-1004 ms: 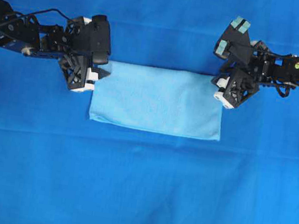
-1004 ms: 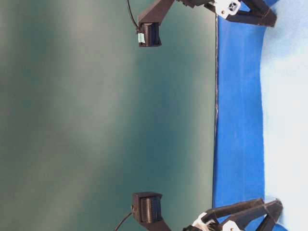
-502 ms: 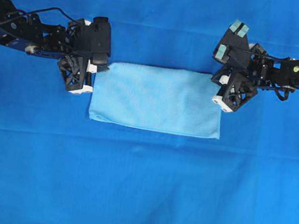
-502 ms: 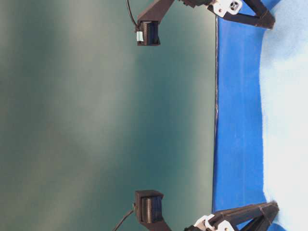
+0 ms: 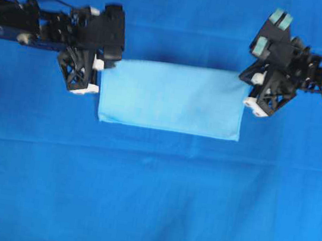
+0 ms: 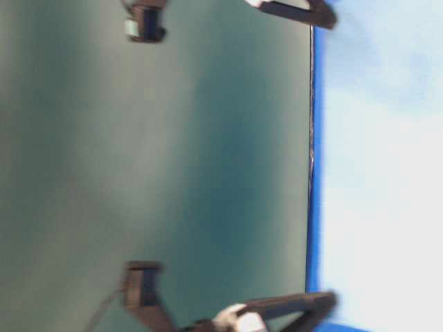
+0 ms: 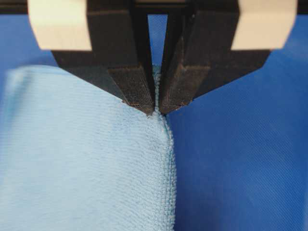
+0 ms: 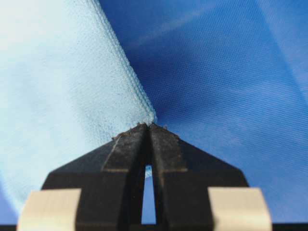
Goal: Fold the light blue towel.
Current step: 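Grasp the folded strip's ends with both grippers and lift, then swing the left gripper's end across toward the right gripper's end, then lay the strip down folded in half and open both grippers, then move both grippers to the far corners of the rectangle and pinch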
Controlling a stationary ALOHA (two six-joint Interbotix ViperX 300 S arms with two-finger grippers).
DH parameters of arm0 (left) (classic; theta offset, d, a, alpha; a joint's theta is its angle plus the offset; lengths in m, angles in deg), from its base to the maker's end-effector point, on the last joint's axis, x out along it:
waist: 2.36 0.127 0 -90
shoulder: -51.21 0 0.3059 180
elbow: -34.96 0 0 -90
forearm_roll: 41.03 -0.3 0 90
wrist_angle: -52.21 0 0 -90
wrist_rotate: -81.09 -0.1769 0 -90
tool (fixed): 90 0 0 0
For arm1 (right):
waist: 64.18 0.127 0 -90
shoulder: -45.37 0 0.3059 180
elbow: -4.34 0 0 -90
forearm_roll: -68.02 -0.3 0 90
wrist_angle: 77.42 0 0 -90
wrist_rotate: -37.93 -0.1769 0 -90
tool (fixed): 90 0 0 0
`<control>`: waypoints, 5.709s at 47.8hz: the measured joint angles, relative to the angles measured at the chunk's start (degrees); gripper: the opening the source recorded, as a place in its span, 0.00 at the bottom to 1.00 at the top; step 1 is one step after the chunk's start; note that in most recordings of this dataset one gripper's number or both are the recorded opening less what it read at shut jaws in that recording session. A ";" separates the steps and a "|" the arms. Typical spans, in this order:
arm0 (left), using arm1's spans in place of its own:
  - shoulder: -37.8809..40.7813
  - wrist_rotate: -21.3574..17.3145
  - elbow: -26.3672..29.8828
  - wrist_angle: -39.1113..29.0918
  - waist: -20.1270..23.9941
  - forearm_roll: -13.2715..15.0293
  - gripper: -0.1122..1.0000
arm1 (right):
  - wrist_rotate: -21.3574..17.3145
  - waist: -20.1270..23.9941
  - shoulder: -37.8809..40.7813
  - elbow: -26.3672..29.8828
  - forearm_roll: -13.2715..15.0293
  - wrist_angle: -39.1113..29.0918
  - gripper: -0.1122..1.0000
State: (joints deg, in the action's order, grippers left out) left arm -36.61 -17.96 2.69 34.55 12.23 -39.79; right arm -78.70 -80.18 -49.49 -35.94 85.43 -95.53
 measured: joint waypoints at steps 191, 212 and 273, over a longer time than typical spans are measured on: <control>18.90 10.46 11.43 27.25 -21.97 0.35 0.23 | 2.37 -10.28 20.04 19.86 11.51 17.58 0.12; 17.75 9.14 12.13 24.96 -22.76 0.35 0.72 | 2.99 -9.67 20.04 19.86 13.89 18.81 0.60; -26.37 9.93 -19.60 29.71 -9.58 0.26 0.70 | -6.86 -2.11 -17.84 -9.67 10.63 22.59 0.60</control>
State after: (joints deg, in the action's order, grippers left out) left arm -62.98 -8.03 -16.91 64.26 2.65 -39.53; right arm -85.56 -82.29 -67.33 -45.60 96.06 -72.94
